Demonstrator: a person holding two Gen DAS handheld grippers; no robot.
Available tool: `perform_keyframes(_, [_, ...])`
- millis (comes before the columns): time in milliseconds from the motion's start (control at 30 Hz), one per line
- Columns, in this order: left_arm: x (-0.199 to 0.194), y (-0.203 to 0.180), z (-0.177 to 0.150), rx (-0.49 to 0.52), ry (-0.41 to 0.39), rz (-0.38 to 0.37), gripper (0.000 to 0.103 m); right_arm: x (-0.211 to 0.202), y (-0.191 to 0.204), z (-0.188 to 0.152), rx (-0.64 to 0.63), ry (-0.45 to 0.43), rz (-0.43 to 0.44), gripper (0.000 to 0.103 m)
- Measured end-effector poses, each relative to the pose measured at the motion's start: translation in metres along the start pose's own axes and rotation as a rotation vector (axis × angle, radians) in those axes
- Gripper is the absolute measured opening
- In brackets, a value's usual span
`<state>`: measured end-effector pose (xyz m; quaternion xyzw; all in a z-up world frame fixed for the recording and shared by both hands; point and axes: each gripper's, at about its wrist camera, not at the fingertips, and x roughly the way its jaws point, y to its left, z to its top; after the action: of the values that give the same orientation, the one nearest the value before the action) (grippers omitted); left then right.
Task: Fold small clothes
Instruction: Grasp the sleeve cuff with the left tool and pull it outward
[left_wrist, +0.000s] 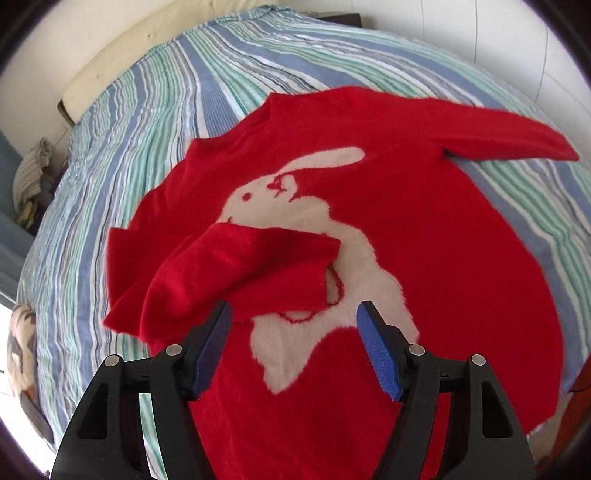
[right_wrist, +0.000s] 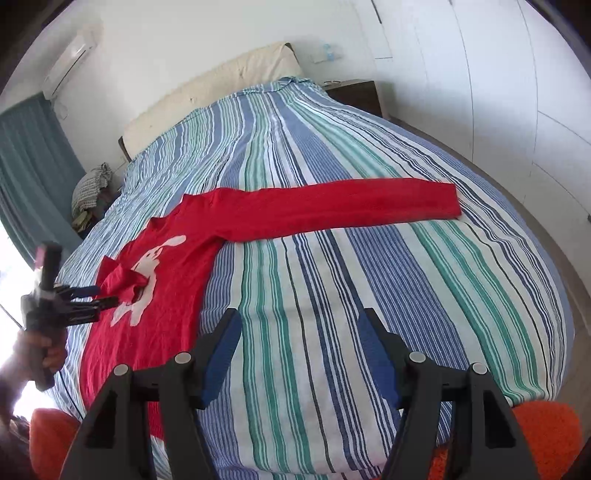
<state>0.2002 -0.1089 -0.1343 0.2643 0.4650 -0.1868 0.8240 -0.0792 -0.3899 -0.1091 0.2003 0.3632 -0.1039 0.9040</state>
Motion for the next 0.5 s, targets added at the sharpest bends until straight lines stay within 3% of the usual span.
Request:
perform_keyframes(33, [0.016, -0.001, 0.004, -0.010, 0.027, 0.011, 0.073, 0.001, 0.003, -0.001, -0.014, 0.003, 0.000, 0.065])
perform_keyframes(100, [0.040, 0.003, 0.009, -0.080, 0.064, -0.015, 0.053, 0.001, 0.008, -0.004, -0.037, 0.006, -0.004, 0.065])
perform_keyframes(133, [0.045, 0.009, 0.008, -0.128, 0.069, -0.043, 0.020, 0.002, 0.009, -0.004, -0.045, 0.005, -0.009, 0.065])
perform_keyframes(167, [0.045, 0.016, 0.008, -0.173, 0.065, -0.034, 0.007, 0.002, 0.010, -0.004, -0.052, 0.005, -0.013, 0.065])
perform_keyframes(233, [0.025, 0.042, 0.004, -0.297, 0.005, -0.094, 0.006, 0.003, 0.011, -0.004, -0.060, 0.003, -0.015, 0.065])
perform_keyframes(367, [-0.038, 0.148, -0.029, -0.549, -0.127, -0.085, 0.006, 0.005, 0.010, -0.003, -0.061, 0.004, -0.019, 0.065])
perform_keyframes(433, [-0.057, 0.218, -0.061, -0.696, -0.144, -0.020, 0.006, 0.007, 0.009, -0.004, -0.058, 0.009, -0.019, 0.065])
perform_keyframes(500, [-0.063, 0.281, -0.098, -0.815, -0.123, 0.098, 0.006, 0.011, 0.010, -0.004, -0.055, 0.016, -0.015, 0.065])
